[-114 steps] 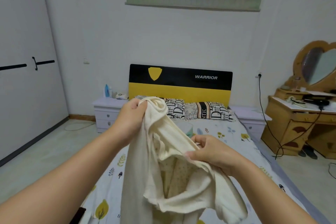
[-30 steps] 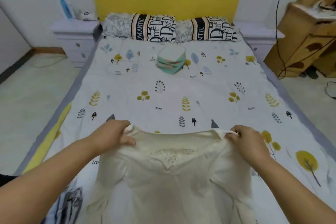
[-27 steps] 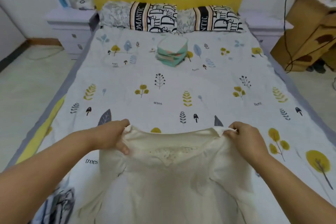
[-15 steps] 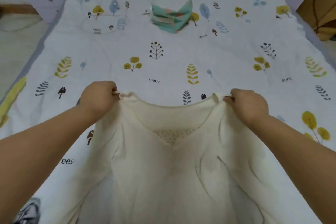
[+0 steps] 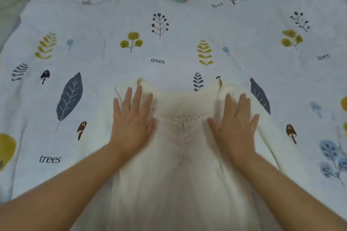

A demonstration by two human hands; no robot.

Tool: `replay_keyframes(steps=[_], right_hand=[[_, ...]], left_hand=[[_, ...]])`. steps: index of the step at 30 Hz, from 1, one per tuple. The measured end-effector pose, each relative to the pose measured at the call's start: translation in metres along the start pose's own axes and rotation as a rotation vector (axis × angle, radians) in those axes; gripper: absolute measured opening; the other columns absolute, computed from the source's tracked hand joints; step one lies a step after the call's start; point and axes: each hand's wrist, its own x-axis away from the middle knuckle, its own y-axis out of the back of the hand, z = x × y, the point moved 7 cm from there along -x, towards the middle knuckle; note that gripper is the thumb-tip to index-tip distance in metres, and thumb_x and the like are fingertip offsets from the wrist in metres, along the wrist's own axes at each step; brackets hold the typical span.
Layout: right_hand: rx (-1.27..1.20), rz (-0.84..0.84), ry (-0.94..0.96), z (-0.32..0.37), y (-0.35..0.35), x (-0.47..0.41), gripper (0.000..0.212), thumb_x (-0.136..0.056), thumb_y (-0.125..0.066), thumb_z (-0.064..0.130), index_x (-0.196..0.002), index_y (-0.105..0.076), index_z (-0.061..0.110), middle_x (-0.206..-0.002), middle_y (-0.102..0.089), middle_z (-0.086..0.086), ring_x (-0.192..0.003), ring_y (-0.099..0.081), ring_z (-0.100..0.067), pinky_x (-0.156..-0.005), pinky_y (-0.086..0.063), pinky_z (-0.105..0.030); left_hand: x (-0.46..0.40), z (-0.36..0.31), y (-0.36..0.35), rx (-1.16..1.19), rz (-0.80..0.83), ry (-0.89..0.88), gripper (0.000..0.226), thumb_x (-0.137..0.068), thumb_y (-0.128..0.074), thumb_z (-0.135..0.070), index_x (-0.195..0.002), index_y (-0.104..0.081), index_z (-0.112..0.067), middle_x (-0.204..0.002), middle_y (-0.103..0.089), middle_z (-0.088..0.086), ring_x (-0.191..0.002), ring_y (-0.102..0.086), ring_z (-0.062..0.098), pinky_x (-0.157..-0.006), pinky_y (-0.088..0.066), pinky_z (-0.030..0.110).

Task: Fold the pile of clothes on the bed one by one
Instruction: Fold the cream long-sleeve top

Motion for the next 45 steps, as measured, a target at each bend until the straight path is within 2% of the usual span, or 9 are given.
replay_keyframes(steps=[4, 7, 11, 16, 24, 33, 37, 41, 45], right_hand=[[0.25, 0.229, 0.115, -0.015, -0.055, 0.042, 0.071, -0.084, 0.0, 0.065, -0.135, 0.032, 0.028, -0.143, 0.039, -0.007, -0.136, 0.034, -0.023, -0.111, 0.011, -0.054], [0.275, 0.288, 0.095, -0.03, -0.06, 0.037, 0.071, -0.078, 0.011, 0.067, -0.136, 0.031, 0.033, -0.145, 0.035, -0.002, -0.14, 0.027, -0.022, -0.114, 0.01, -0.049], [0.302, 0.343, 0.083, -0.021, -0.055, 0.038, 0.068, -0.091, -0.007, 0.062, -0.142, 0.024, 0.029, -0.154, 0.026, -0.006, -0.141, 0.025, -0.024, -0.113, 0.009, -0.05], [0.093, 0.2, 0.134, 0.019, -0.028, 0.071, 0.065, -0.096, -0.021, 0.051, -0.15, 0.002, 0.025, -0.157, 0.01, -0.009, -0.144, 0.015, -0.025, -0.115, 0.004, -0.046], [0.049, 0.4, 0.209, 0.074, -0.064, 0.15, 0.064, -0.098, -0.021, 0.048, -0.148, 0.011, 0.025, -0.155, 0.022, -0.007, -0.142, 0.021, -0.023, -0.115, 0.006, -0.044], [-0.031, 0.428, 0.141, 0.083, -0.057, 0.165, 0.061, -0.099, -0.024, 0.045, -0.149, 0.004, 0.025, -0.156, 0.019, -0.006, -0.143, 0.02, -0.021, -0.116, 0.007, -0.04], [-0.421, 0.483, 0.125, 0.1, -0.037, 0.178, 0.051, -0.096, -0.034, 0.047, -0.144, -0.024, 0.03, -0.156, -0.016, 0.001, -0.143, -0.01, -0.011, -0.116, -0.01, -0.026], [-1.485, 0.66, -0.071, 0.131, -0.008, 0.19, 0.062, -0.072, -0.056, 0.07, -0.119, -0.051, 0.03, -0.116, -0.062, 0.011, -0.112, -0.055, -0.004, -0.102, -0.041, -0.025], [-1.662, 0.522, -0.234, 0.104, -0.004, 0.182, 0.045, -0.07, -0.07, 0.018, -0.114, -0.061, 0.011, -0.105, -0.069, -0.013, -0.096, -0.065, -0.029, -0.081, -0.053, -0.035]], left_hand=[[0.045, 0.016, -0.06, -0.092, 0.353, 0.061, 0.075, -0.066, 0.034, -0.067, -0.134, 0.032, -0.036, -0.143, 0.037, -0.004, -0.132, 0.033, 0.021, -0.11, 0.01, 0.054], [0.051, 0.031, -0.072, -0.101, 0.427, 0.108, 0.066, -0.064, 0.035, -0.069, -0.122, 0.045, -0.04, -0.139, 0.044, -0.008, -0.134, 0.035, 0.021, -0.112, 0.013, 0.051], [0.044, 0.024, -0.063, -0.062, 0.5, 0.106, 0.065, -0.09, -0.005, -0.061, -0.139, 0.028, -0.033, -0.153, 0.026, -0.003, -0.142, 0.021, 0.025, -0.113, 0.008, 0.052], [0.073, 0.044, 0.026, 0.279, -0.128, 0.268, 0.042, -0.092, -0.044, -0.03, -0.122, -0.055, -0.003, -0.135, -0.045, 0.022, -0.127, -0.04, 0.039, -0.104, -0.029, 0.05], [0.156, 0.14, -0.009, 0.36, 0.229, 0.93, 0.027, -0.092, -0.046, -0.01, -0.11, -0.054, 0.009, -0.114, -0.055, 0.029, -0.107, -0.049, 0.042, -0.088, -0.037, 0.041], [0.137, 0.129, 0.054, 0.309, 0.191, 0.701, 0.038, -0.084, -0.062, -0.019, -0.059, -0.036, -0.008, -0.058, -0.043, 0.008, -0.057, -0.039, 0.024, -0.05, -0.022, 0.034], [0.119, 0.076, 0.095, 0.794, 0.133, 0.7, 0.016, -0.086, -0.061, -0.017, -0.081, -0.056, -0.003, -0.075, -0.062, 0.019, -0.058, -0.053, 0.027, -0.05, -0.034, 0.028], [0.106, -0.002, 0.1, 1.296, 0.266, 0.698, 0.014, -0.09, -0.057, -0.017, -0.085, -0.056, -0.004, -0.075, -0.06, 0.017, -0.057, -0.053, 0.021, -0.047, -0.037, 0.027], [0.102, -0.057, 0.084, 1.508, 0.512, 0.541, 0.018, -0.094, -0.049, -0.017, -0.09, -0.066, -0.014, -0.081, -0.069, 0.001, -0.069, -0.065, 0.012, -0.057, -0.054, 0.023]])
